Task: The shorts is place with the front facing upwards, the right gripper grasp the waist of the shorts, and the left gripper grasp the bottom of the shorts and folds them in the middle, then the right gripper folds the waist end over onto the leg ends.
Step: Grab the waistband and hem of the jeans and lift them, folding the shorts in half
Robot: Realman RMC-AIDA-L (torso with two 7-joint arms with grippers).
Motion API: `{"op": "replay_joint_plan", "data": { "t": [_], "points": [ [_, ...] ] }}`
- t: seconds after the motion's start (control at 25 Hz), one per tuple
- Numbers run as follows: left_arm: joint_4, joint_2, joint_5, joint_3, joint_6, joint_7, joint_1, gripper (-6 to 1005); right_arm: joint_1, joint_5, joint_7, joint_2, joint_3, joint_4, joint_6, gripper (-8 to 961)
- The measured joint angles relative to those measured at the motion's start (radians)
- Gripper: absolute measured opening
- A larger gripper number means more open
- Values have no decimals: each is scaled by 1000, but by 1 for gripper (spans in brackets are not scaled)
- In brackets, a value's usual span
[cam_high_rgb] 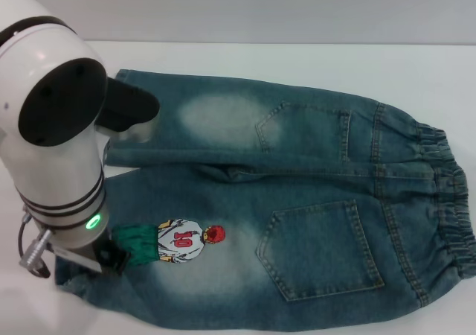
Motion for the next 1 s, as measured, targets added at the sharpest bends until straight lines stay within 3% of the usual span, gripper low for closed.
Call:
{"op": "replay_joint_plan", "data": {
  "t": [0.64, 1.0],
  "points": [
    [-1, 3, 15, -29, 46, 15, -25, 35, -106, -21, 87, 6, -5, -35, 82, 750],
    [-30, 1, 15, -49, 48, 28, -49, 33, -126, -69, 89, 4, 2, -103, 87, 750]
  ]
}}
